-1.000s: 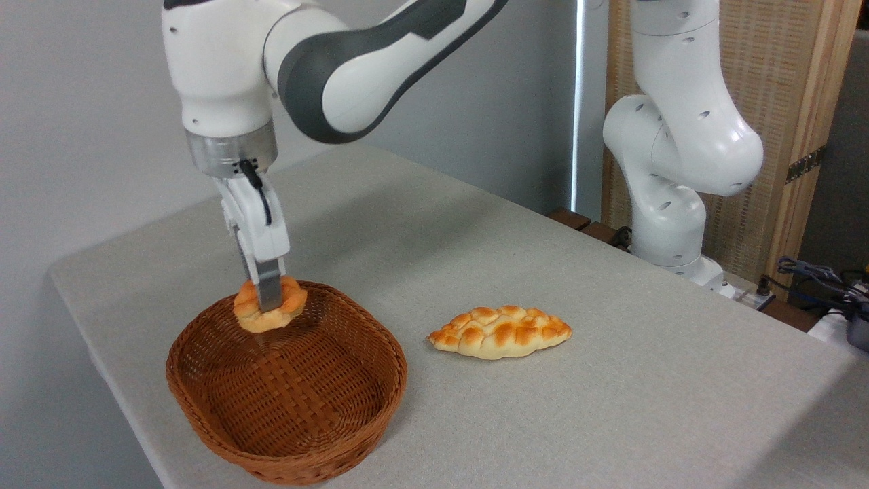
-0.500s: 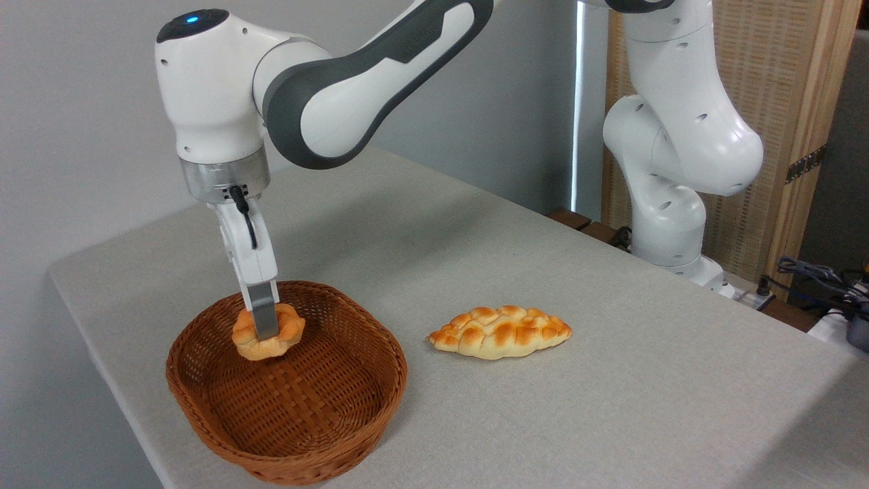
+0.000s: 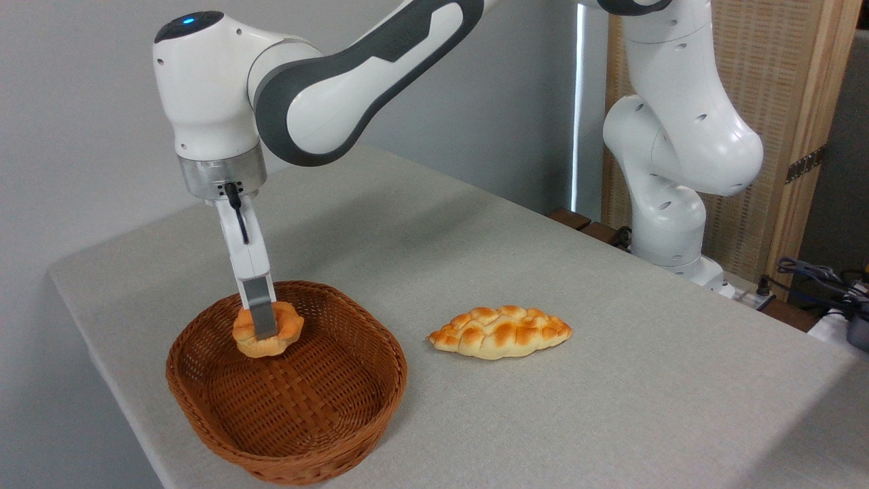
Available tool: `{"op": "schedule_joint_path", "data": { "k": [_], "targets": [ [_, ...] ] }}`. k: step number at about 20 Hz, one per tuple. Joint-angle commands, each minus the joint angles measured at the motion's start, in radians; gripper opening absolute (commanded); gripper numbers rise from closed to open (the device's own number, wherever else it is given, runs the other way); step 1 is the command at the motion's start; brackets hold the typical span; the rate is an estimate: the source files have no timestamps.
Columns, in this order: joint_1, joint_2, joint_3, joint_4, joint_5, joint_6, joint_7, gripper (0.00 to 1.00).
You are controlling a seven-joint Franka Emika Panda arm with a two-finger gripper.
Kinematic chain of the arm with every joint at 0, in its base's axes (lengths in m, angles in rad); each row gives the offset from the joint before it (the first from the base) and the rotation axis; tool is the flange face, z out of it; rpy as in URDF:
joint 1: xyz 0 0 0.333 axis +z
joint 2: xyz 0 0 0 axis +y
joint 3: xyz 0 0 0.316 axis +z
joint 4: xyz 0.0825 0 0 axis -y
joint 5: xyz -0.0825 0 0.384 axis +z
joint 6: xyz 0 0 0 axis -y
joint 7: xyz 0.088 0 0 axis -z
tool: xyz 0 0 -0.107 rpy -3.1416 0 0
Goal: Put bread into the basket
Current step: 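Lower the bun into the basket and open the gripper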
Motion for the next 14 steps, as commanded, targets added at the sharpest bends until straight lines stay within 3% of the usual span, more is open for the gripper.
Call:
{"op": "schedule_joint_path", "data": {
  "k": [1,9,14],
  "targets": [
    [0.000,0.000,-0.002,0.016,0.009,0.001,-0.025,1.00],
    [-0.009,-0.007,0.012,0.018,0.006,0.001,-0.074,1.00],
    [-0.016,-0.066,0.049,0.018,0.005,-0.008,-0.144,1.00]
  ]
}}
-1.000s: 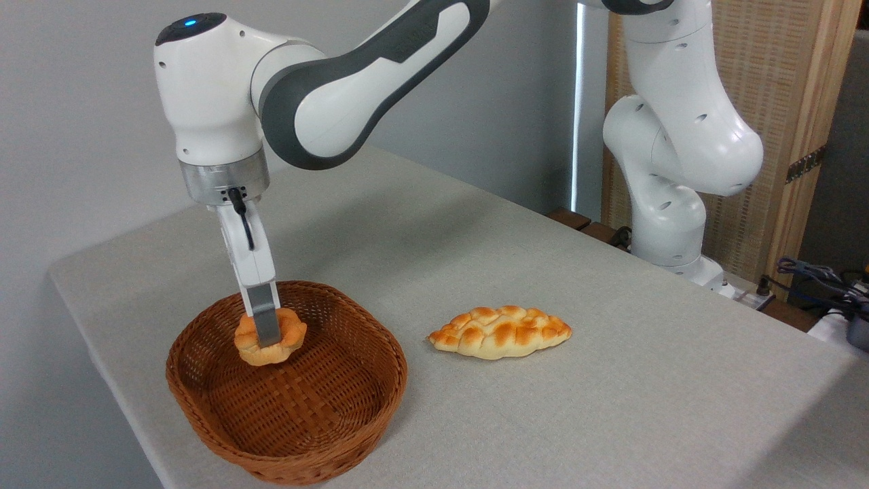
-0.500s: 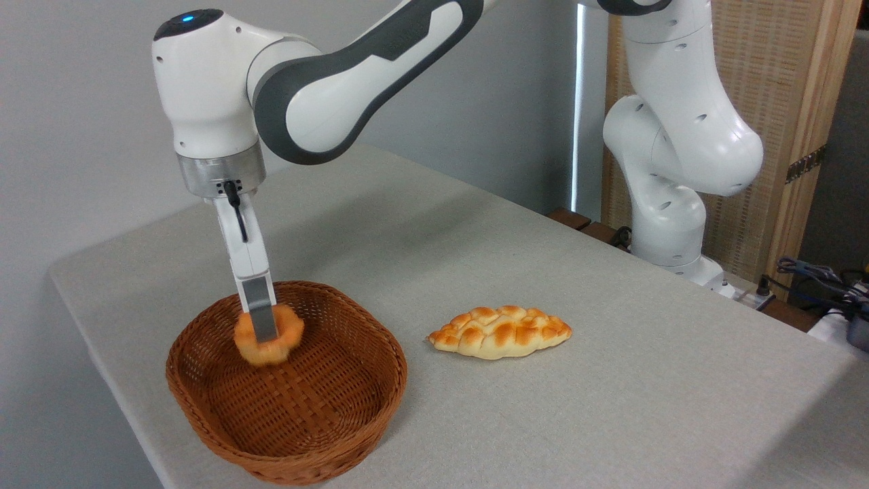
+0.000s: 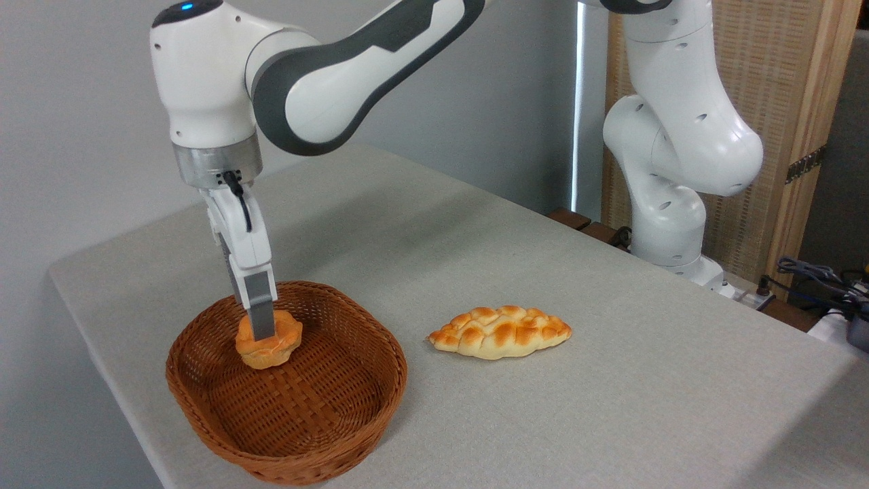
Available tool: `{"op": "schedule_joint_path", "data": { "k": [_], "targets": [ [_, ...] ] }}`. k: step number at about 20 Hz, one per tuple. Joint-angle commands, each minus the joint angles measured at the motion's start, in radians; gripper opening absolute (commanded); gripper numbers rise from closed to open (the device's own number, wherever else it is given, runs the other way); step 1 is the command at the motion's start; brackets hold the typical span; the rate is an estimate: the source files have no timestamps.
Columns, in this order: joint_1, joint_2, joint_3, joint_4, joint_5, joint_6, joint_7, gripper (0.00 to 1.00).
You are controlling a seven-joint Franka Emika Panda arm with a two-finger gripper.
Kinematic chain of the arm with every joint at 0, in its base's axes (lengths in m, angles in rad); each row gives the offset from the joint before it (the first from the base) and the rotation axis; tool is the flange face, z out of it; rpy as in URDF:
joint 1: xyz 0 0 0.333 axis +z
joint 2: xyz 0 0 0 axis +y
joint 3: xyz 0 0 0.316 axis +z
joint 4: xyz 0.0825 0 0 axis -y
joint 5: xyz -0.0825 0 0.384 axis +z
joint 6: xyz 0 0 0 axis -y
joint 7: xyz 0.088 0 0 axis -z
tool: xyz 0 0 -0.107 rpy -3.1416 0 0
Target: Put bread into the basket
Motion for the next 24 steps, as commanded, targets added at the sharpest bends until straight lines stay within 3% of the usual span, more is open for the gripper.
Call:
{"op": "schedule_joint_path", "data": {
  "k": [1,5,8,14,24],
  "targets": [
    [-0.011,-0.065,0.049,-0.003,0.005,-0.010,-0.053,1.00],
    [-0.010,-0.145,0.135,-0.003,-0.012,-0.066,-0.060,1.00],
    [-0.004,-0.188,0.148,-0.002,-0.027,-0.171,-0.052,1.00],
    [-0.004,-0.191,0.209,0.113,-0.021,-0.381,-0.023,1.00],
    [-0.004,-0.195,0.220,0.149,-0.034,-0.441,-0.001,1.00]
  ]
}}
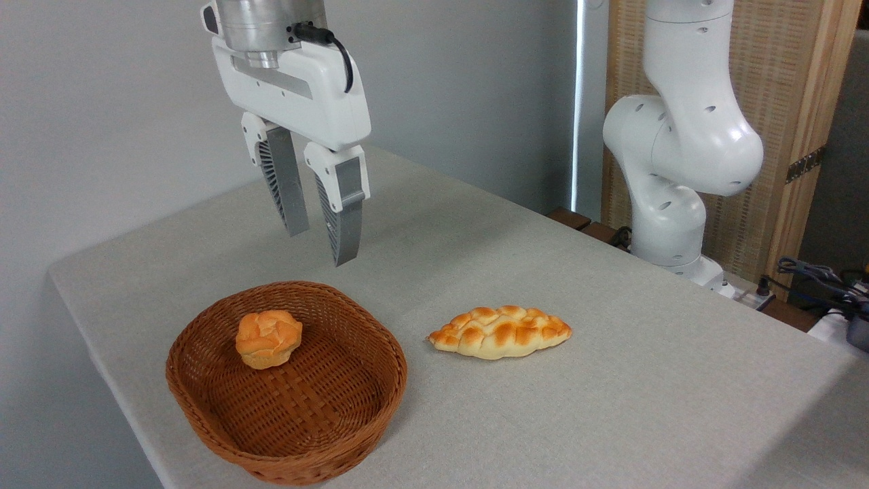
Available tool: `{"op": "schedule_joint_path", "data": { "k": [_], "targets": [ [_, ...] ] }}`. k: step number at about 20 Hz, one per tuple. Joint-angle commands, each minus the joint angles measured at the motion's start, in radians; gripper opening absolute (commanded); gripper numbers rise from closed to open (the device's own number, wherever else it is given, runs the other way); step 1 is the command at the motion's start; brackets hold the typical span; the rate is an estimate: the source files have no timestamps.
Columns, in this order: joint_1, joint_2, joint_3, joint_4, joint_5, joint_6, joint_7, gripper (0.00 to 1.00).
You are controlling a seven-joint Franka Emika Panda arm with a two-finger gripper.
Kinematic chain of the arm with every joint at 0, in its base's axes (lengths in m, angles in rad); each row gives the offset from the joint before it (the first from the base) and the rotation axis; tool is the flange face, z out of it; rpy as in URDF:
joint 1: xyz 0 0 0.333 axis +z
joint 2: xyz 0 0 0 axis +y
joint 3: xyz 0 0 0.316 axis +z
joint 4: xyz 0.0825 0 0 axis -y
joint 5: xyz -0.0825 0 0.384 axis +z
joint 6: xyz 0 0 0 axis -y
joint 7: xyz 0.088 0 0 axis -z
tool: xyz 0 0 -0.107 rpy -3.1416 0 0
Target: Put bread into the basket
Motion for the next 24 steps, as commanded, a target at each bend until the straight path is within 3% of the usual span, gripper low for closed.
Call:
{"op": "schedule_joint_path", "data": {
  "k": [1,9,13,24],
  "targets": [
    [-0.010,-0.007,0.013,0.018,-0.022,-0.069,0.014,1.00],
    [-0.010,-0.012,0.009,0.004,-0.022,-0.070,0.012,1.00],
    [-0.010,-0.061,0.009,-0.062,-0.022,-0.059,0.024,1.00],
    [-0.006,-0.058,0.012,-0.057,-0.021,-0.044,0.024,1.00]
  ]
}}
